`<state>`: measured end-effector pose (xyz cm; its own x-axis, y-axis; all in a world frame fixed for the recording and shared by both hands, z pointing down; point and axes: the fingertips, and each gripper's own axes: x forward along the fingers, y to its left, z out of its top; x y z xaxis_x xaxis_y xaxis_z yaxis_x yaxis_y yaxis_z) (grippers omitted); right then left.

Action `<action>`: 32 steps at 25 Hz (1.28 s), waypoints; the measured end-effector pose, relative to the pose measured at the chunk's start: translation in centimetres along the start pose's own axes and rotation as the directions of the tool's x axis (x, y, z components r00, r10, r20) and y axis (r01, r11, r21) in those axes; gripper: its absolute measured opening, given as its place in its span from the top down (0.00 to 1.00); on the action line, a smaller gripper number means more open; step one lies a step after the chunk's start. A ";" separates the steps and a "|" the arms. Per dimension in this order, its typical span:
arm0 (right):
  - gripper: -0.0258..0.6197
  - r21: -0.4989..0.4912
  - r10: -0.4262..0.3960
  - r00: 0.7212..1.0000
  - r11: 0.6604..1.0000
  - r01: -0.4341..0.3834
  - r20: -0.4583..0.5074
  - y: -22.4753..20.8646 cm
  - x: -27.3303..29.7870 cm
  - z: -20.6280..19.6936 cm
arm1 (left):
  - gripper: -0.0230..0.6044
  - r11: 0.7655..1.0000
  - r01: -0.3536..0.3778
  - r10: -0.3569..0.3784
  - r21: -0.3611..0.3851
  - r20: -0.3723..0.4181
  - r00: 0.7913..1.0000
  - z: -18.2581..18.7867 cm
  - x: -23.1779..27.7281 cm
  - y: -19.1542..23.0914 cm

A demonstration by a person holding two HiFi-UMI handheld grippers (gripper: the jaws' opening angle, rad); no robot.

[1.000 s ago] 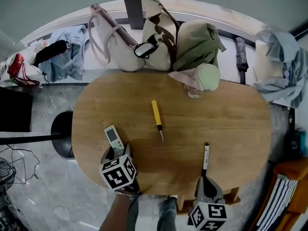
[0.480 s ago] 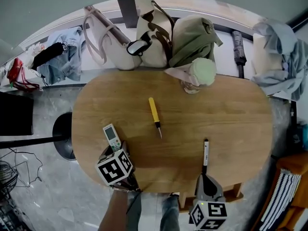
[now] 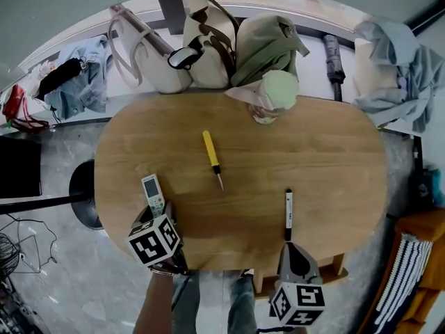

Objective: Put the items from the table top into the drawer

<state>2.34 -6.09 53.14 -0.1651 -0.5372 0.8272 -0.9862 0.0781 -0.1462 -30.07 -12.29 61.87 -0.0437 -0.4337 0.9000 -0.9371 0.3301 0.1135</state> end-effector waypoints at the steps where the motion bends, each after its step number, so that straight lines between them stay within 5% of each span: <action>1: 0.95 0.002 -0.002 1.000 1.000 0.002 0.003 0.0 -0.1 0.0 | 0.62 1.000 0.004 -0.004 0.009 -0.001 1.000 -0.3 -0.2 0.0; 17: 0.95 0.086 -0.066 0.996 0.994 0.060 0.065 -1.5 -4.1 -2.1 | 0.62 0.977 0.128 -0.135 0.168 0.028 0.991 -2.0 -5.4 -3.7; 32: 0.95 0.260 -0.209 0.969 0.950 0.171 0.129 -6.2 -11.5 -5.7 | 0.62 0.893 0.248 -0.264 0.376 -0.008 0.964 -5.2 -11.1 -10.8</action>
<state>10.27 4.37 47.66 0.0483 -0.6453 0.7624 -0.9618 -0.2359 -0.1388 -17.71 -6.69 52.87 0.2081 -0.4991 0.8412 -0.9778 -0.1275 0.1663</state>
